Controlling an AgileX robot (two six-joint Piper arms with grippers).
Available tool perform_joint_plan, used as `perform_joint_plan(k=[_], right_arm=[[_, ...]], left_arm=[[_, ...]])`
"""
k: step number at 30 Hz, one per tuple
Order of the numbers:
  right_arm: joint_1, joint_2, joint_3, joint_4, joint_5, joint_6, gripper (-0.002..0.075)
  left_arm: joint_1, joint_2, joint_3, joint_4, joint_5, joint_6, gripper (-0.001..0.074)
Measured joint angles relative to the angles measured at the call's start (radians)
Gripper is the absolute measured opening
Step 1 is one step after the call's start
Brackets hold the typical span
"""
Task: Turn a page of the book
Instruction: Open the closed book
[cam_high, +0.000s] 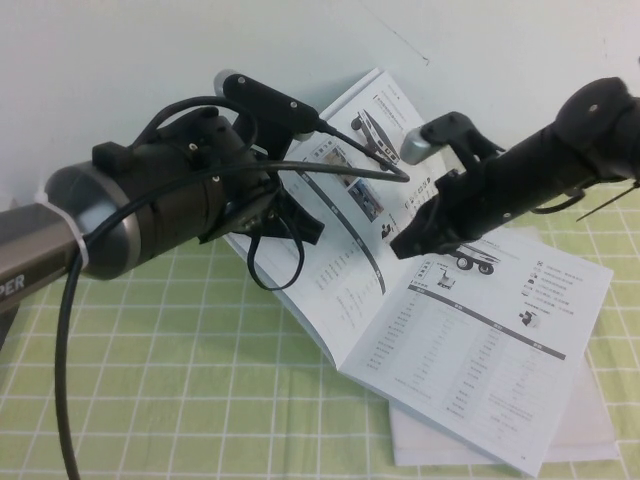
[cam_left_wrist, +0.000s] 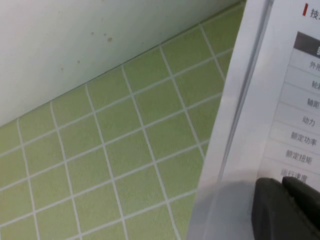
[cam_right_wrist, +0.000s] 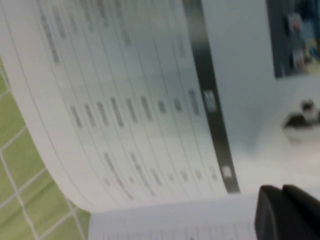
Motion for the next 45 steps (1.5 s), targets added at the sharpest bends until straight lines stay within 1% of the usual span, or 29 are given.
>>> perform_joint_plan(k=[7,12,16,24,29,35,45], right_arm=[[0.129,0.137,-0.129,0.015,-0.011,-0.011,-0.0003],[0.173,0.185,-0.147,0.015,0.016,0.008,-0.0003],[0.175,0.201,-0.148,0.003,0.076,0.029,-0.0003],[0.175,0.203,-0.148,-0.151,0.227,0.141,-0.0003],[0.175,0.203,-0.152,-0.2,0.296,0.189,-0.0003],[0.175,0.201,-0.154,-0.276,0.354,0.261,-0.0003],[0.175,0.191,-0.154,-0.369,0.381,0.327,-0.0003]], left_arm=[[0.0,0.0,0.0,-0.006,-0.004,0.0,-0.0003],[0.0,0.0,0.0,-0.006,-0.004,0.0,-0.0003],[0.0,-0.003,0.0,0.0,-0.004,0.0,-0.0003],[0.0,-0.064,0.0,0.037,-0.004,-0.005,-0.0003],[0.0,-0.08,0.0,0.067,-0.004,-0.029,-0.0003],[0.018,-0.08,0.0,0.067,-0.012,-0.029,-0.0003],[0.051,-0.08,0.0,0.064,-0.012,-0.029,-0.0004]])
